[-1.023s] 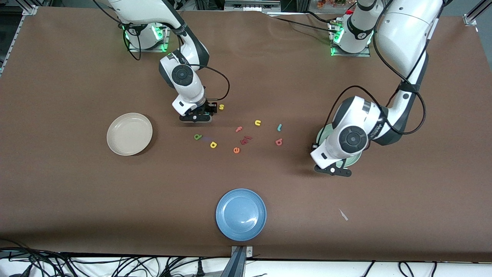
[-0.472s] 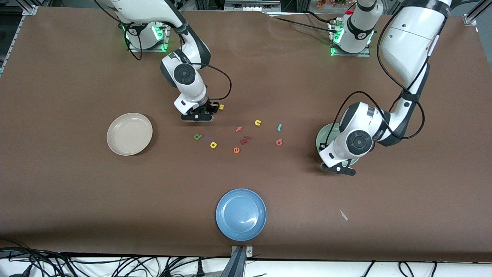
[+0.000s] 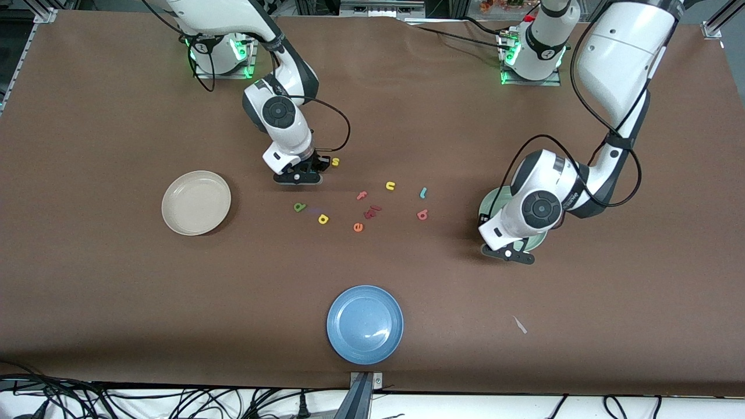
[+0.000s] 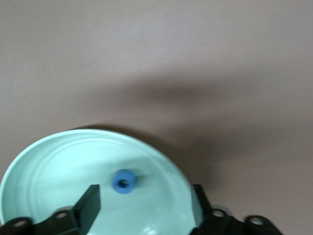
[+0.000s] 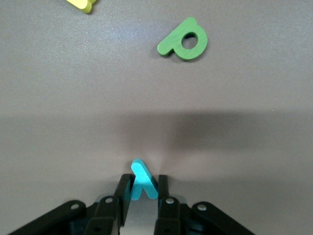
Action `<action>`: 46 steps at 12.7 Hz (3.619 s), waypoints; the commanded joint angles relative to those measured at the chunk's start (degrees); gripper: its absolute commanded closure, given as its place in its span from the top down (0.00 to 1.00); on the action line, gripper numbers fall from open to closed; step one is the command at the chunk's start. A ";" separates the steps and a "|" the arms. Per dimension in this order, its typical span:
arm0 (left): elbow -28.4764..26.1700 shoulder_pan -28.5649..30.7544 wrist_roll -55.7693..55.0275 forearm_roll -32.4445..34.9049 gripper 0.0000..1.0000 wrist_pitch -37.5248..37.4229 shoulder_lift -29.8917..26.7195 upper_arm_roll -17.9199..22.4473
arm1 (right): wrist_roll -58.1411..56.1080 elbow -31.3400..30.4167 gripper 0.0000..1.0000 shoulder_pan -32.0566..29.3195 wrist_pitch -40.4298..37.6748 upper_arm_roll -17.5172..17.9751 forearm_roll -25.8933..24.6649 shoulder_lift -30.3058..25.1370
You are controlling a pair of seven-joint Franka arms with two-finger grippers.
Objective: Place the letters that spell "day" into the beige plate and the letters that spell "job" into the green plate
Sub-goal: 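Grasp the pink letter with the left gripper while the right gripper holds the y, then release the y on the white plate while the left gripper carries the pink letter, then drop the pink letter on the green plate while the right gripper reaches the p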
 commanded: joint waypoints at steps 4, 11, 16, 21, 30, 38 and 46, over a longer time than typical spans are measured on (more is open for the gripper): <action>2.38 -6.46 -23.14 0.67 1.00 -0.88 0.82 -5.51 | 0.77 6.94 0.05 -0.06 -9.03 -0.34 -0.71 1.29; 4.50 -11.31 -28.45 5.67 0.94 7.81 8.21 -5.16 | -4.56 9.51 0.02 -0.15 -19.97 -10.50 -0.71 -4.77; 4.42 -10.87 -28.54 5.77 0.67 8.53 9.63 -5.16 | -20.38 9.60 0.02 -1.90 -21.30 -20.90 -0.09 -4.52; 4.42 -10.79 -28.54 5.77 0.00 8.53 9.54 -5.16 | -31.66 9.78 0.51 -9.55 -19.37 -20.90 1.65 -2.23; 4.25 -2.28 -13.47 4.89 0.00 -3.93 1.47 -5.69 | -10.60 14.95 1.00 -7.80 -20.42 -12.31 4.30 -0.39; -10.06 8.99 3.28 4.98 0.03 -5.63 -6.54 -5.87 | 16.66 27.35 1.00 -7.71 -21.04 -3.86 4.30 8.84; -16.77 10.13 3.54 5.68 1.00 0.36 -8.30 -5.86 | 22.79 27.27 1.00 -7.62 -23.51 -3.85 4.13 8.85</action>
